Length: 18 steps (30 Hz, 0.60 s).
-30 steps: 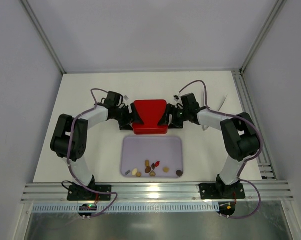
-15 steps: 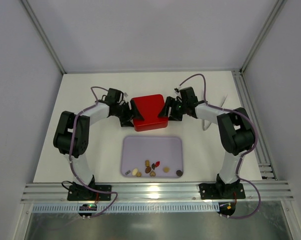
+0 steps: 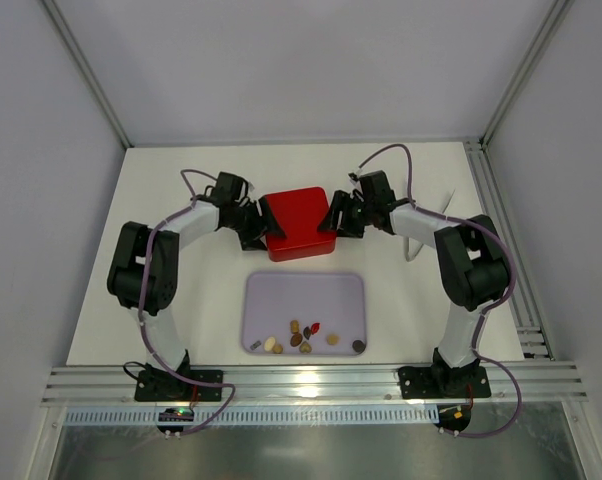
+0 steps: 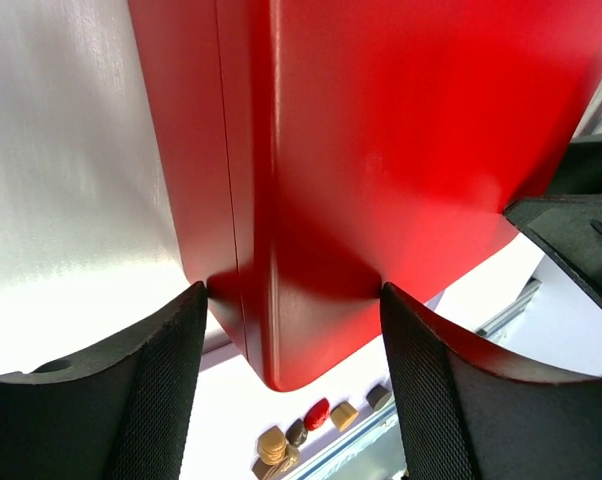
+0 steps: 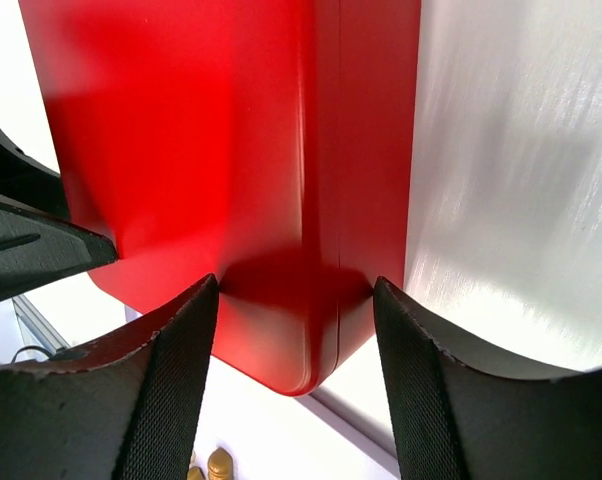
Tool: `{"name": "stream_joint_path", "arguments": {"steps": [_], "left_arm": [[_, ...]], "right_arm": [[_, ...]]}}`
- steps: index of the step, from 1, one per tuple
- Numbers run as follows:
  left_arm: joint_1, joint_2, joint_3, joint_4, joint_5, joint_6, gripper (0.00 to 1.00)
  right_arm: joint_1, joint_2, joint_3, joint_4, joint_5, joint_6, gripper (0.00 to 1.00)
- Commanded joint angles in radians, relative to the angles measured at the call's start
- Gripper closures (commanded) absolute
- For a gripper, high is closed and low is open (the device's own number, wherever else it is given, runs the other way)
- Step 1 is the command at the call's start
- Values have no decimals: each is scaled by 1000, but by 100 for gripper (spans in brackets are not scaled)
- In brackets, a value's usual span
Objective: Pack the chocolate
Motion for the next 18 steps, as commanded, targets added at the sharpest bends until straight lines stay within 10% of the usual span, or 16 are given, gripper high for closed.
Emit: {"name": "stream_joint_path", "arguments": {"steps": [1,18], "left_arm": [[-35,57,20,-37,-128,22,48],[0,0,231,-186,-169,96,39]], "right_arm": [[43,17,40,-53,-53,-13,37],[-4,-85,184,-154,-22,-39,30]]}}
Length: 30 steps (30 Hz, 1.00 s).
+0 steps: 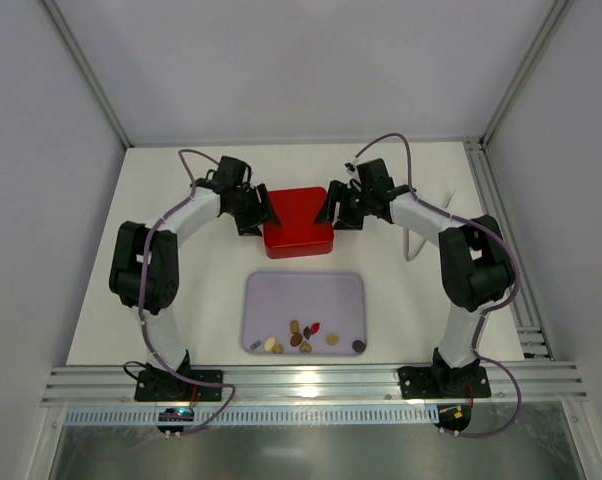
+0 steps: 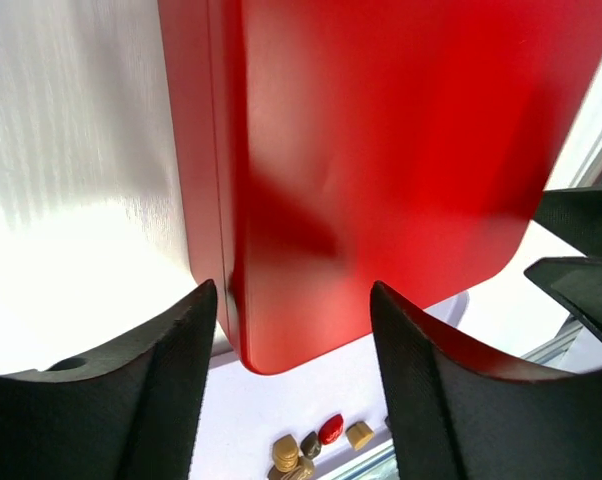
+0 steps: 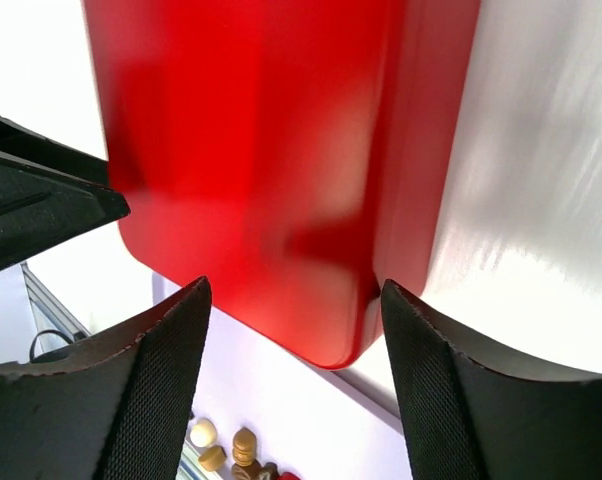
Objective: Pack the chocolate
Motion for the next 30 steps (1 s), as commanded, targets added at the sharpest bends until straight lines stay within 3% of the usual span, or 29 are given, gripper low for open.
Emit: {"name": "stream_joint_path", "arguments": {"steps": [1,8,13,22,30], "left_arm": [[17,-8,99,-58,-34,47,37],[43,-50,224,-160,-61,108,29],[43,-174,224,-195,-92,154,21],[43,-527,-2,-152,-146,222,13],[43,-751,-164,-120,-212,245,10]], "right_arm": [[-14,-90,72,-3,-1,-10,29],[-64,-226,57,0,50,-16,14],[-83,-427,4,-24,135,-62,4],[-86,-784,-138,-113,336,-120,0],[-87,-973,-259,-164,432,-127,0]]}}
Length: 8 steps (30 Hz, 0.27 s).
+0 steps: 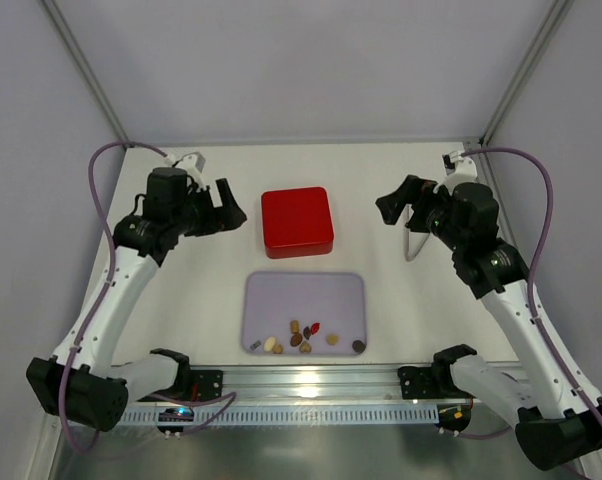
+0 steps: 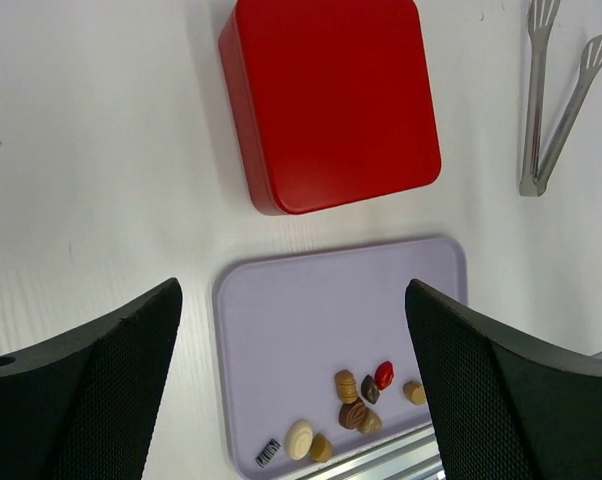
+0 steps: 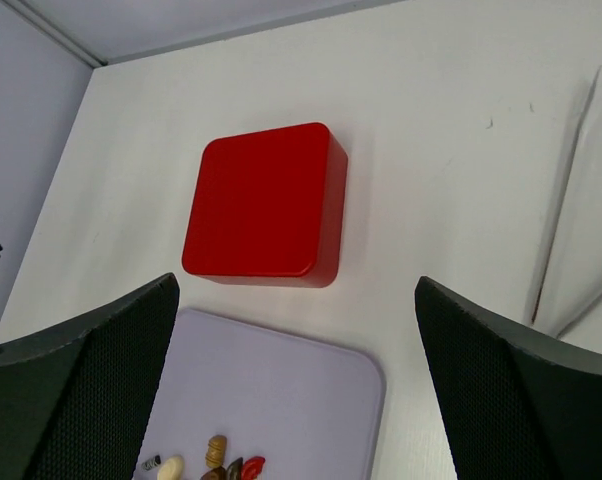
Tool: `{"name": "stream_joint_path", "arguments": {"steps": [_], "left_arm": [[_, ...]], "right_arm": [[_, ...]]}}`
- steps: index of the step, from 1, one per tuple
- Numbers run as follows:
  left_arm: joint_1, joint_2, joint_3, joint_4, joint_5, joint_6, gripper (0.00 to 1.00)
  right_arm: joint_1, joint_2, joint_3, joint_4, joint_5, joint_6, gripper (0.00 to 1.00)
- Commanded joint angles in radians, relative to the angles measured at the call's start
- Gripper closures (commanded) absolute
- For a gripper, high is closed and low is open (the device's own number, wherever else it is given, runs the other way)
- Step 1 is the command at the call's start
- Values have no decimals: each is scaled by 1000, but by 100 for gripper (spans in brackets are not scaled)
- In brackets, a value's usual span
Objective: Pack the chocolate
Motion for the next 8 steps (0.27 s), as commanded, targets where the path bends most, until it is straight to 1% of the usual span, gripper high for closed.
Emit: {"name": "stream_joint_path", "arguments": {"steps": [1,8], "left_arm": [[0,-68,-47,38,-39,31,10],[0,-103,-55,38,-38,35,9]], "right_arm": [[1,-49,-36,-28,69,-19,0],[1,-64,-42,-28,109,-26,0]]}}
